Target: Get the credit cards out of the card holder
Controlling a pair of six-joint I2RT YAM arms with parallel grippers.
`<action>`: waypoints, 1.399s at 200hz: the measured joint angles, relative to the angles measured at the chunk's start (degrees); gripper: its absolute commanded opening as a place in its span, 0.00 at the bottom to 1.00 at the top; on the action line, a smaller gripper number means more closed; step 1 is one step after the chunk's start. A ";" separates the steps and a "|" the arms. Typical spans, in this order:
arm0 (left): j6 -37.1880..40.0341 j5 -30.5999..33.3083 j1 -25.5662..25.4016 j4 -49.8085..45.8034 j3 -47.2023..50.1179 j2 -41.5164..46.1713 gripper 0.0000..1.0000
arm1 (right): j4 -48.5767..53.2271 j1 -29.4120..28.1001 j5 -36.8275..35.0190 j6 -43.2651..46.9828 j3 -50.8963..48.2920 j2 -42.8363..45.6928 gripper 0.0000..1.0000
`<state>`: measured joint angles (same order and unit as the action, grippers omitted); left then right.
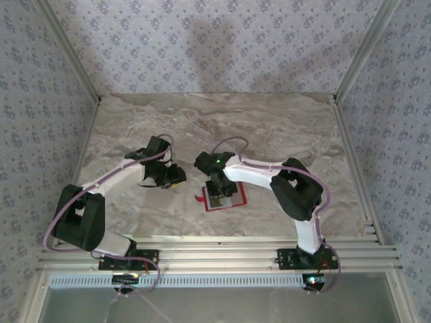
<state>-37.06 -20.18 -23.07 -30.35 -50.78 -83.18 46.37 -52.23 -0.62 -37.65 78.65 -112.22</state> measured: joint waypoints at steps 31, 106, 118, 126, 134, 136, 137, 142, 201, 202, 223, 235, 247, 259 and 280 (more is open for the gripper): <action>0.17 0.02 -1.14 -0.39 -0.74 -0.11 0.30 | 0.81 -0.07 -0.31 -0.57 0.04 0.04 0.14; 0.15 0.26 -4.61 -1.86 -3.02 -0.63 0.30 | 1.86 -0.11 -0.07 -0.81 0.04 2.64 0.06; 0.13 0.33 -5.33 -2.08 -3.63 -0.83 0.30 | 1.68 -0.11 0.35 -1.03 0.02 3.45 0.05; 0.02 0.37 -5.86 -2.03 -4.07 -1.20 0.30 | 1.33 -0.09 0.85 -1.18 -0.04 4.04 0.05; -0.04 0.44 -6.38 -2.01 -4.37 -1.68 0.30 | 0.63 -0.04 1.64 -1.60 -0.28 4.79 0.04; -0.04 0.44 -6.49 -2.01 -4.39 -1.75 0.30 | 0.37 0.00 1.81 -1.73 -0.42 5.03 0.04; -0.04 0.44 -6.60 -2.03 -4.44 -1.81 0.30 | 0.24 0.00 1.92 -1.77 -0.46 5.09 0.05; -0.09 0.46 -6.86 -2.03 -4.55 -2.14 0.30 | -0.44 0.09 2.43 -2.05 -0.87 5.68 0.04; -1.84 0.48 -10.43 -2.01 -4.70 -5.09 0.30 | -8.68 1.99 7.96 -5.81 -6.47 9.22 0.03; -1.84 0.48 -10.45 -2.01 -4.72 -5.14 0.30 | -8.81 2.03 8.02 -5.90 -6.56 9.27 0.03; -2.49 0.68 -11.26 -1.99 -5.01 -6.10 0.29 | -12.02 2.86 9.53 -7.19 -8.96 10.38 0.03; -2.93 0.87 -11.78 -2.03 -5.33 -6.49 0.29 | -14.12 3.30 10.23 -8.02 -10.78 11.37 0.02; -3.17 1.16 -12.33 -2.03 -5.84 -6.95 0.29 | -15.37 3.78 10.64 -8.66 -12.41 12.28 0.02; -3.52 1.44 -13.07 -1.99 -6.34 -7.39 0.29 | -16.35 4.26 10.84 -9.27 -13.66 12.96 0.01; -4.39 1.55 -14.43 -1.92 -7.10 -8.39 0.28 | -17.81 4.94 10.95 -10.19 -15.78 14.45 0.00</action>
<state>-41.45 -18.63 -37.50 -32.27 -57.89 -91.57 28.56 -47.29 10.33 -47.83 62.87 -97.78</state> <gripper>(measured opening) 0.286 0.062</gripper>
